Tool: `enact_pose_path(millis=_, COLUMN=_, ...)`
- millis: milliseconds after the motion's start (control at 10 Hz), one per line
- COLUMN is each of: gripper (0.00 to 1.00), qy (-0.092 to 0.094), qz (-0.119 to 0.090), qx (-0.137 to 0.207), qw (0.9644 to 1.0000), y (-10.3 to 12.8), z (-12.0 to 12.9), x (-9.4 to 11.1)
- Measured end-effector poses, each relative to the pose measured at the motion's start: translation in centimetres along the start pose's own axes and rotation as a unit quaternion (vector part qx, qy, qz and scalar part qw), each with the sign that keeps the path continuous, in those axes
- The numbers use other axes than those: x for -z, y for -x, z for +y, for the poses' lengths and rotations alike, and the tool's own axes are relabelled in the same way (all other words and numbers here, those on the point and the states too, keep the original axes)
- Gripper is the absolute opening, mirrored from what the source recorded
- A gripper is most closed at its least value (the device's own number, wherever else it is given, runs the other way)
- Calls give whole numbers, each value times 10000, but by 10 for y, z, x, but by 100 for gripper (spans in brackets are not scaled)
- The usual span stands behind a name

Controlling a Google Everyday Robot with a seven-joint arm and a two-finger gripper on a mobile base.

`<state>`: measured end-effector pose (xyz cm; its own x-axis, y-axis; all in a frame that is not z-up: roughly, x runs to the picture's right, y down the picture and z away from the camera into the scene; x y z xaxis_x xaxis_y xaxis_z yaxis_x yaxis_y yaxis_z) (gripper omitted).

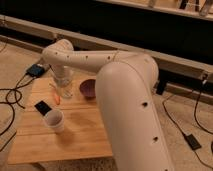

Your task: Place the white sponge in the ceramic cup

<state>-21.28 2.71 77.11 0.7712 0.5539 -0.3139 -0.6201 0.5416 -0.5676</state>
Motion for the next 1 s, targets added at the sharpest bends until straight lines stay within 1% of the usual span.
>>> enact_pose_path(millis=200, gripper=0, qy=108, qz=-180, qx=192, qw=9996, y=-10, z=12, x=7)
enact_pose_path(millis=400, gripper=0, qy=151, qz=-323, qx=369, qw=9987, y=-18, z=19, x=12)
enact_pose_path(millis=500, gripper=0, qy=156, qz=-385, qx=516, qw=9978, y=-23, z=24, x=13)
enact_pose_path(millis=700, gripper=0, qy=155, qz=-452, qx=862, qw=9951, y=-31, z=34, x=12)
enact_pose_path(millis=800, gripper=0, qy=174, qz=-468, qx=1148, qw=9921, y=-36, z=43, x=8)
enact_pose_path(millis=1000, gripper=0, qy=231, qz=-495, qx=1466, qw=9877, y=-37, z=58, x=4)
